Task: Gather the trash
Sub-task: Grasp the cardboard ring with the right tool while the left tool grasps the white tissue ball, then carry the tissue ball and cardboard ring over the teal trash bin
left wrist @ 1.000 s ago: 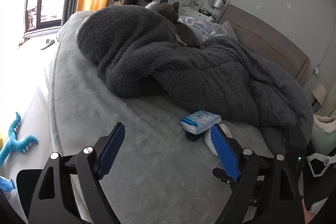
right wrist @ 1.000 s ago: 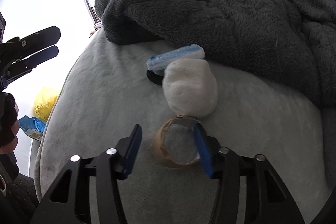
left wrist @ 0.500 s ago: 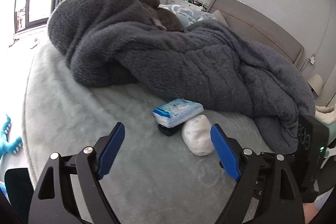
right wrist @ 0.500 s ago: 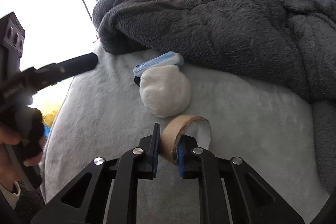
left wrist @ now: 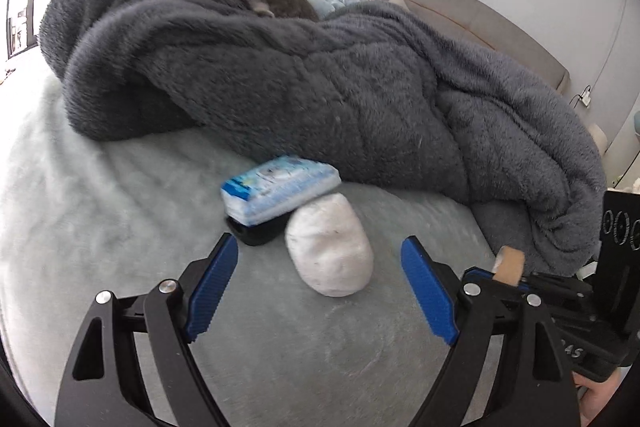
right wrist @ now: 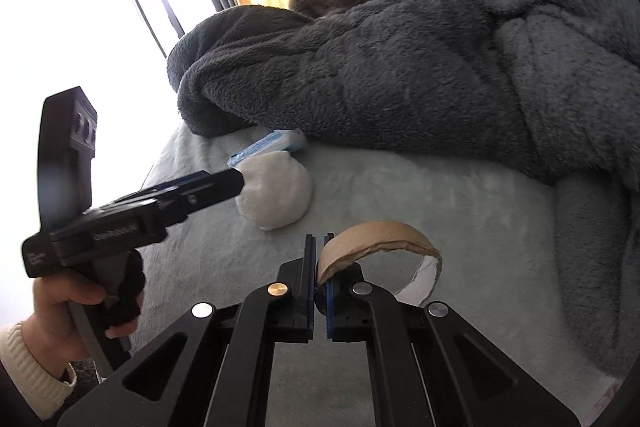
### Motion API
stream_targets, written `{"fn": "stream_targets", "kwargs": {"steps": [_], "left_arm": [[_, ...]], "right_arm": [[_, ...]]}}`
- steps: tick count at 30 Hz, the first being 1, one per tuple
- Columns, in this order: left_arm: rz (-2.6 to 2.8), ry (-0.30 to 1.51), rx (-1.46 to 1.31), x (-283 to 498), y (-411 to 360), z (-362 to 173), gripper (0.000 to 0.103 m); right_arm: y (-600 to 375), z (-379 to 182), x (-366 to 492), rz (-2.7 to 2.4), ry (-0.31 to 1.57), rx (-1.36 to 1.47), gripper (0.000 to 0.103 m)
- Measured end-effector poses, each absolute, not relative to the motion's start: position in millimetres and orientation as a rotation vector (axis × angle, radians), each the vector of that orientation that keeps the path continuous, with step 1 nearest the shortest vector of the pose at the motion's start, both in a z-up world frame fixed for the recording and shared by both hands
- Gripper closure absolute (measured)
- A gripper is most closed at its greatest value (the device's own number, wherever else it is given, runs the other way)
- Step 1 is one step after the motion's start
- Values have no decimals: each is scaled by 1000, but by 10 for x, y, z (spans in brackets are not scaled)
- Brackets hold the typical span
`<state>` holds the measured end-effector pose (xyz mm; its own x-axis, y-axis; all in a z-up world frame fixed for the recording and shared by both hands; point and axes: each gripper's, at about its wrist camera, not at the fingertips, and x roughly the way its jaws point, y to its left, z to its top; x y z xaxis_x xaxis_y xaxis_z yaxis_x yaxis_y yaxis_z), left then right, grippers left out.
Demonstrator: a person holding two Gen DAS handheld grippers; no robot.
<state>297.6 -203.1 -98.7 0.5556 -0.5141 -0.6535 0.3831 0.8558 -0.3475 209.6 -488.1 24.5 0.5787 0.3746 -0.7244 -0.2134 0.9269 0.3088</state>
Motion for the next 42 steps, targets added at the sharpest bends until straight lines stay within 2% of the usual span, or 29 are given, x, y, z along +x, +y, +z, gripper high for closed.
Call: {"fn": "stream_targets", "kwargs": {"steps": [4, 9, 12, 14, 19, 31, 42], "left_arm": [[-537, 864, -181, 3036, -2141, -1114, 17], [-544, 895, -212, 3112, -2190, -1212, 23], [-549, 913, -225, 3143, -2190, -1253, 34], [-555, 927, -233, 3161, -2185, -1282, 47], [-599, 915, -196, 3113, -2196, -1242, 56], [-661, 897, -79, 2837, -2069, -1075, 58], [-622, 870, -68, 2672, -1483, -861, 58]], "right_arm": [[-4970, 254, 2071, 349, 889, 205, 99], [-5073, 228, 2028, 352, 896, 211, 99], [-5123, 207, 2020, 356, 904, 222, 99], [-5146, 208, 2027, 360, 906, 240, 99], [-5164, 288, 2055, 365, 880, 287, 99], [-4800, 406, 2204, 395, 860, 276, 99], [-4243, 489, 2317, 455, 844, 265, 99]]}}
